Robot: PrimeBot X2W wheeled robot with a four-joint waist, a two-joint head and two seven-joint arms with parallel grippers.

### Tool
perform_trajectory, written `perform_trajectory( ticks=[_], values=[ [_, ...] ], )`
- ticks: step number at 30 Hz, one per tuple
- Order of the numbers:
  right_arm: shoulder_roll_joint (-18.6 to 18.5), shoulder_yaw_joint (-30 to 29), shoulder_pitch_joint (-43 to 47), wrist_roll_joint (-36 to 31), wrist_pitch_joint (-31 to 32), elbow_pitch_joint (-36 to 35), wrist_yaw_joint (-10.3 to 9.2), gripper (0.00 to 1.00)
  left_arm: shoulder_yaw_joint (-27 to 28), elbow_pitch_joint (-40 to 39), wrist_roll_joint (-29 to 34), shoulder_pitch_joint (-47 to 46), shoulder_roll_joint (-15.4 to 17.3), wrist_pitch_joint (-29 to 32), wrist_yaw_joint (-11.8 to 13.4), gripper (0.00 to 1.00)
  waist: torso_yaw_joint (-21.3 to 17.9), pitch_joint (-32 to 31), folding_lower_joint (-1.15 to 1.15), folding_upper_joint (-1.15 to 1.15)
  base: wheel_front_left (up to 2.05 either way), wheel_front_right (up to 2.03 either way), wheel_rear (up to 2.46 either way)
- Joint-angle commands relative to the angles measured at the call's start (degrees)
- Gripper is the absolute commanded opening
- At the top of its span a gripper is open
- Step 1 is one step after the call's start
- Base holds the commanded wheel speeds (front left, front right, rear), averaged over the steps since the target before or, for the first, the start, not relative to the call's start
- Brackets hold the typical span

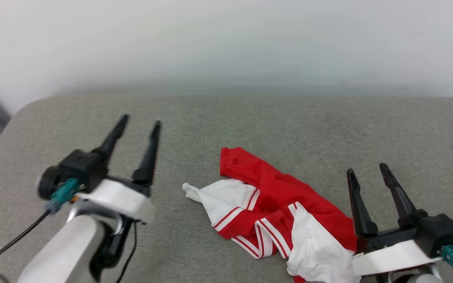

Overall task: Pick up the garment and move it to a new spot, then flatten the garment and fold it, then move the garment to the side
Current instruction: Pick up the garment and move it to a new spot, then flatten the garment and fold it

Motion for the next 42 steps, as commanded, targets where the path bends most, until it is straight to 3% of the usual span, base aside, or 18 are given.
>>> perform_trajectory(
  ticks=[1, 5, 11, 16, 21, 29, 34, 38, 42],
  values=[
    [0.00, -0.50, 0.95, 0.07, -0.11, -0.42, -0.04, 1.00, 4.46, -2.94, 3.04, 4.85, 0.19, -0.24, 0.91, 1.00, 1.41, -0.51, 0.00, 0.00, 0.00, 0.00, 0.00],
    [0.00, -0.98, 1.78, 0.27, -0.11, -0.76, -0.04, 1.00, 13.74, -7.52, 6.94, 14.15, -1.56, -0.28, -0.16, 1.00, 2.64, -0.25, 0.00, 0.00, 0.00, 0.00, 0.00],
    [0.01, -0.91, 2.14, 0.64, -0.11, -0.72, -0.04, 1.00, 20.86, -7.91, 9.64, 24.82, -7.23, -0.30, -4.37, 1.00, 3.43, 0.37, 0.00, 0.00, 0.00, 0.00, 0.00],
    [0.01, -0.57, 2.10, 0.67, -0.11, -0.33, -0.04, 1.00, 21.67, -5.86, 12.43, 27.85, -10.68, -0.31, -8.77, 1.00, 3.47, 0.36, 0.00, 0.00, 0.00, 0.00, 0.00],
    [0.01, -0.22, 1.39, 0.70, -0.11, -0.09, -0.04, 1.00, 22.03, -3.84, 13.75, 27.11, -12.42, -0.31, -11.55, 1.00, 2.91, 0.39, 0.00, 0.00, 0.00, 0.00, 0.00],
    [0.01, -0.03, 0.80, 0.46, -0.11, -0.38, -0.04, 1.00, 18.89, -3.33, 14.77, 22.80, -11.59, 1.37, -13.99, 1.00, 0.92, 1.84, 0.00, 0.00, 0.00, 0.00, 0.00],
    [0.01, -0.32, -0.66, 0.02, -0.11, -1.19, -0.04, 1.00, 15.57, -4.87, 14.08, 15.00, -8.88, 9.66, -15.36, 1.00, -1.31, 4.82, 0.00, 0.00, 0.00, 0.00, 0.00],
    [0.02, -0.73, -1.52, 0.35, -0.11, -1.66, -0.04, 1.00, 14.56, -5.14, 9.18, 8.37, -7.34, 21.87, -15.80, 1.00, -3.15, 7.52, 0.00, 0.00, 0.00, 0.00, 0.00],
    [0.01, -0.87, -1.99, 0.86, -0.11, -1.64, -0.04, 1.00, 10.74, -5.48, 6.80, 2.44, -3.46, 34.69, -16.13, 1.00, -4.58, 9.70, 0.00, 0.00, 0.00, 0.00, 0.00]
  ],
)
